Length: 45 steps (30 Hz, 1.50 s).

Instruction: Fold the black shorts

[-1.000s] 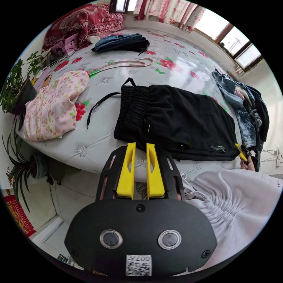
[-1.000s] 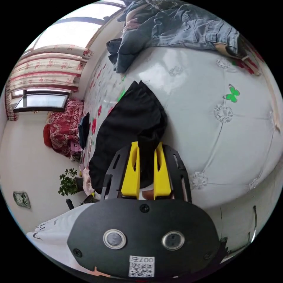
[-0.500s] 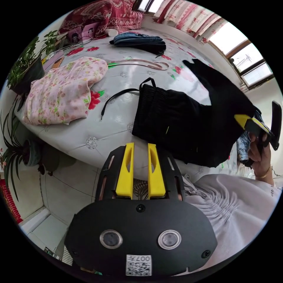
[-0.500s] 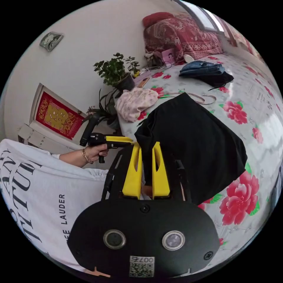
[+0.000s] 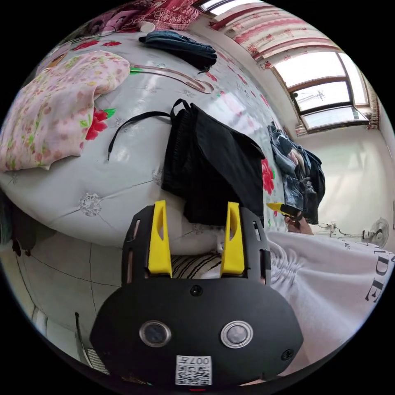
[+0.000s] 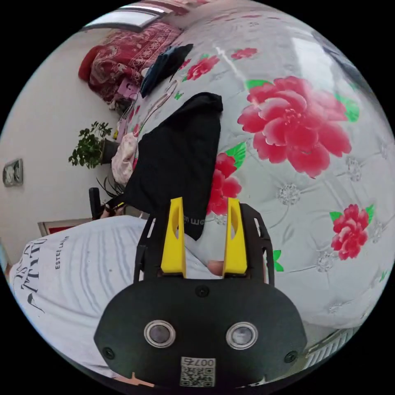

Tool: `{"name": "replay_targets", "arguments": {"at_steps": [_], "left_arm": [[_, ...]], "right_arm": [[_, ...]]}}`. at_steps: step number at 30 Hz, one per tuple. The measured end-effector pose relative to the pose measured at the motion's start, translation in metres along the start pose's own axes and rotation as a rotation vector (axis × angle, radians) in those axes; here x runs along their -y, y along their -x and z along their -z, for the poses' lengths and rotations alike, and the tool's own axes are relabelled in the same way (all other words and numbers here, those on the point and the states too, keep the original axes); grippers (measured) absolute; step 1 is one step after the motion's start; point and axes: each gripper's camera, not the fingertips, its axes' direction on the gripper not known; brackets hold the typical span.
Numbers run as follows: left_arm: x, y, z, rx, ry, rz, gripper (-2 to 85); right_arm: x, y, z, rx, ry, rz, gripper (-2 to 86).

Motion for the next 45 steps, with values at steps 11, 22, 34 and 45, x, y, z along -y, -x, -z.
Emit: {"name": "replay_targets", "arguments": {"at_steps": [11, 22, 34, 45], "left_arm": [[0.035, 0.062, 0.014, -0.122, 0.049, 0.046, 17.3], [0.167, 0.06, 0.063, -0.34, -0.102, 0.006, 0.3], [0.455, -0.019, 0.262, -0.263, -0.511, -0.333, 0.2], [0.347, 0.076, 0.013, 0.357, -0.28, -0.06, 8.5]], "right_arm": [[0.042, -0.007, -0.066, 0.127, 0.106, -0.038, 5.5], [0.149, 0.073, -0.022, 0.403, 0.004, 0.089, -0.2], [0.38, 0.324, 0.065, 0.385, -0.29, 0.576, -0.2], [0.399, 0.281, -0.1, -0.288, -0.108, 0.463, 2.3]]}}
